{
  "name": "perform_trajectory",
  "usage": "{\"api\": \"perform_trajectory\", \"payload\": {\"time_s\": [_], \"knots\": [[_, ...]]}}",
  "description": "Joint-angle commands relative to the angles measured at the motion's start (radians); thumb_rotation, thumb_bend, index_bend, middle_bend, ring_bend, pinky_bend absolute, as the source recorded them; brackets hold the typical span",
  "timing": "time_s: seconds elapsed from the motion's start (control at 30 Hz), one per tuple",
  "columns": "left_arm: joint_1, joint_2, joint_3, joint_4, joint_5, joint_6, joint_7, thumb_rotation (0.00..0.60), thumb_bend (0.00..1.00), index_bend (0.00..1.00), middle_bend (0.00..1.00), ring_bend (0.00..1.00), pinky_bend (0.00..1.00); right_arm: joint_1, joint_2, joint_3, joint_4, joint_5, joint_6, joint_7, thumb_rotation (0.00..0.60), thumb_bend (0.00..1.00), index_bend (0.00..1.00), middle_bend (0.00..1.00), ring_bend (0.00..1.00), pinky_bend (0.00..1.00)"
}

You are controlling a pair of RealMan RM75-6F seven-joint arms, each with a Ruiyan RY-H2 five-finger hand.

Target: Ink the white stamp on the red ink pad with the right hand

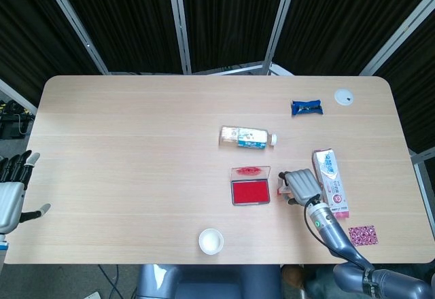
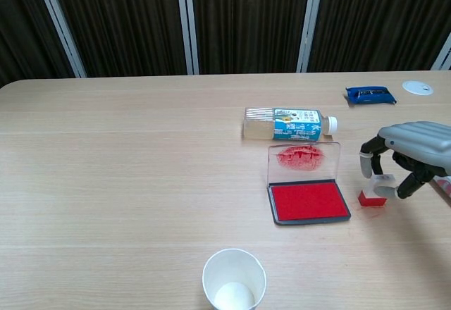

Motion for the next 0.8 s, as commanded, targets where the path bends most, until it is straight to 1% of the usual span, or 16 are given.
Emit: {"api": "perform_trajectory", "payload": {"time_s": [0.03,0.37,0.63,0.8], "knots": [[0.000,-0.001,0.000,0.000,0.000,0.001,0.002,0.600,0.00,0.00,0.00,0.00,0.00,0.001,-0.002,-0.003,0.006,-0.003,0.003,0.001,0.600,0.30,0.49,0.52,0.86,0.96],[-0.002,-0.001,0.001,0.000,-0.002,0.000,0.002,0.600,0.00,0.00,0.00,0.00,0.00,0.007,-0.002,-0.006,0.012,-0.021,0.018,0.015,0.600,0.34,0.51,0.55,0.86,0.96],[-0.004,0.001,0.001,0.000,-0.007,-0.004,-0.001,0.600,0.00,0.00,0.00,0.00,0.00,0.028,0.041,0.024,-0.059,-0.060,0.040,0.054,0.600,0.35,0.51,0.55,0.86,0.96],[-0.006,0.000,0.001,0.001,-0.011,-0.007,0.001,0.600,0.00,0.00,0.00,0.00,0.00,0.068,0.056,0.048,-0.107,-0.068,0.015,0.045,0.600,0.35,0.51,0.55,0.86,0.96]]}}
